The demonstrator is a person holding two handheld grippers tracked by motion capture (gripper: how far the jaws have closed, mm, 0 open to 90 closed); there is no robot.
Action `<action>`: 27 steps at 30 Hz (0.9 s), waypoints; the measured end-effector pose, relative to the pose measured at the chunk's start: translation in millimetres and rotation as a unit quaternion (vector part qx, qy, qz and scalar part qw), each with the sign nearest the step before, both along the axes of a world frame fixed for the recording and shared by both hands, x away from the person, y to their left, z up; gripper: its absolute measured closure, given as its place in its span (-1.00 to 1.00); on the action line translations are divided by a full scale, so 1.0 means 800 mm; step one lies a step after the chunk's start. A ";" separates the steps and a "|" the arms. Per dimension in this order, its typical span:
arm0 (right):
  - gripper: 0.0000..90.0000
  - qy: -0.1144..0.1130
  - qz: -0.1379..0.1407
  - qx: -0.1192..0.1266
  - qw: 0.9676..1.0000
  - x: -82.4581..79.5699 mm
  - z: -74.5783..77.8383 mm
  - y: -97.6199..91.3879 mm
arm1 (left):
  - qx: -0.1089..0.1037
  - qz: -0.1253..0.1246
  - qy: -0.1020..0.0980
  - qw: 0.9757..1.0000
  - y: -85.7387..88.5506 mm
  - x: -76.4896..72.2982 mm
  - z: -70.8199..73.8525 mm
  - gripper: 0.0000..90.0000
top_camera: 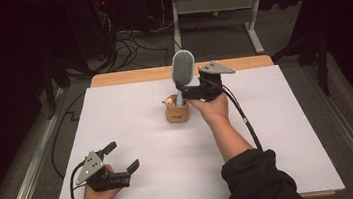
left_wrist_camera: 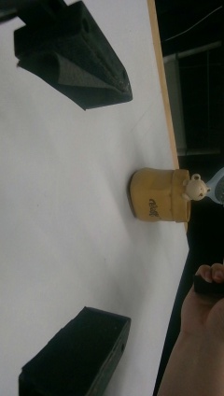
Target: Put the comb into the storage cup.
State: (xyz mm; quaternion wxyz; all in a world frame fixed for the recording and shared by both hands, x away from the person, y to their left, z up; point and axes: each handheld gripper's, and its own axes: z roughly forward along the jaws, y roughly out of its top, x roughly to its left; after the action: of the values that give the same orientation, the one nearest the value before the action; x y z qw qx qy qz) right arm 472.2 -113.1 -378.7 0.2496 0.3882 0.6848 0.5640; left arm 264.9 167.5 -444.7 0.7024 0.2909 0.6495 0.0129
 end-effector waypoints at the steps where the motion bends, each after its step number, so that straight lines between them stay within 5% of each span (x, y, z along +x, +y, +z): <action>1: -0.99 0.000 0.000 0.001 1.000 -0.002 0.000 -0.001 | 0.003 -0.001 -0.001 1.000 0.000 0.000 -0.001 -1.00; 27: -0.99 0.026 0.016 -0.036 0.999 -0.043 -0.054 -0.023 | 0.011 0.001 -0.006 1.000 0.001 0.003 -0.001 -1.00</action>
State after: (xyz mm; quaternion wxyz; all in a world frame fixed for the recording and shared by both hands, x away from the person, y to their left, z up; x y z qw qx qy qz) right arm 437.8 -131.5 -422.1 0.2363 0.3825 0.7174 0.5321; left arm 267.7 168.6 -445.8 0.7028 0.2977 0.6457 0.0226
